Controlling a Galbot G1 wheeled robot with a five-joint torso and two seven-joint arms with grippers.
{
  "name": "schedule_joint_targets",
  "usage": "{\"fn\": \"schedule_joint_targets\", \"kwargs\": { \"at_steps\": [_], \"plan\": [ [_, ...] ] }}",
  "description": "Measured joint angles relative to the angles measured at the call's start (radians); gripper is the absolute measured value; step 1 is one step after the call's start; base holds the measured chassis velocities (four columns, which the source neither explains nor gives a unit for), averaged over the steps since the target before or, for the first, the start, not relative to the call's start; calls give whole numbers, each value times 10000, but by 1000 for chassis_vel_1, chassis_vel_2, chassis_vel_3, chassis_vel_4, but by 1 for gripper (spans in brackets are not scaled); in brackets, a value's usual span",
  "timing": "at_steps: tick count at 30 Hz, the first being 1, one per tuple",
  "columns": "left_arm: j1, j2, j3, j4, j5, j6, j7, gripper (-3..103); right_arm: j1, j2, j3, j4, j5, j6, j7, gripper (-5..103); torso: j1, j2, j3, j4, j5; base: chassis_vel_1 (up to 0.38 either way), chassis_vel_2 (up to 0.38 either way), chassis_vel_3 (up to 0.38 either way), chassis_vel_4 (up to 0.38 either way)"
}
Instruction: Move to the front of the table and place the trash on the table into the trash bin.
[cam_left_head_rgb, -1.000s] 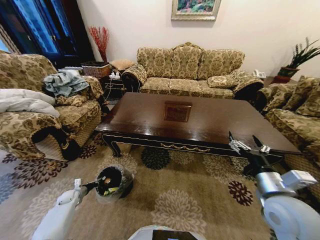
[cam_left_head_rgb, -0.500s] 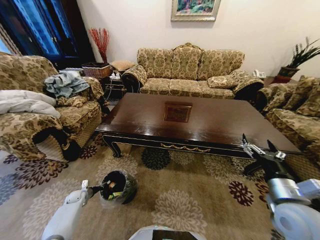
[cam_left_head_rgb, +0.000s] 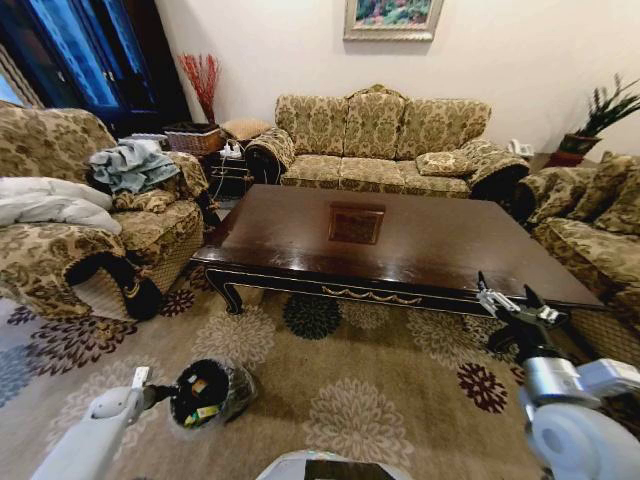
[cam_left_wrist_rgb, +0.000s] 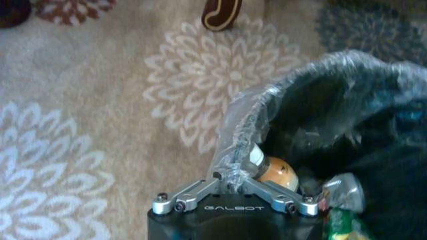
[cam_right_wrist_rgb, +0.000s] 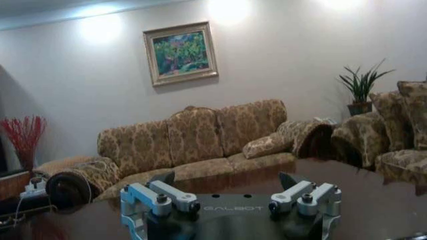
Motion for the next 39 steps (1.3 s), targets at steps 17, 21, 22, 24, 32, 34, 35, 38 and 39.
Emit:
{"fn": "schedule_joint_targets", "kwargs": {
  "at_steps": [17,21,22,24,32,34,35,38,39],
  "plan": [
    [-310,23,430,290,-302,153,116,0,28,-204,150,-218,49,53,-23,100,0,0,-1,4,-5,0,0,0,0],
    [-446,-64,623,428,-366,207,189,0,-39,-217,215,-243,86,77,-20,100,0,0,-1,4,-2,0,0,0,0],
    [-446,-64,623,428,-366,207,189,0,-39,-217,215,-243,86,77,-20,100,0,0,-1,4,-2,0,0,0,0],
    [-583,-142,720,585,-352,191,164,0,-87,-196,219,-232,86,81,-20,100,0,0,-1,5,-3,0,0,0,0],
    [-906,-279,946,867,-289,-183,-66,19,24,-257,306,-85,82,16,0,100,-1,0,-2,7,7,0,0,0,0],
    [-904,-291,947,867,-289,-192,-90,24,49,-268,317,-69,83,-9,15,100,0,0,-2,9,6,0,0,0,0],
    [-898,-304,947,868,-289,-194,-110,30,73,-279,329,-47,87,-40,38,100,0,0,-2,8,-3,0,0,0,0],
    [-877,-307,938,907,-291,-194,-127,41,93,-282,335,-5,92,-67,75,100,0,0,-2,5,-4,0,0,0,0],
    [-852,-302,927,932,-296,-196,-120,46,95,-282,340,18,93,-81,93,100,0,0,-2,4,-4,0,0,0,0]
  ]
}}
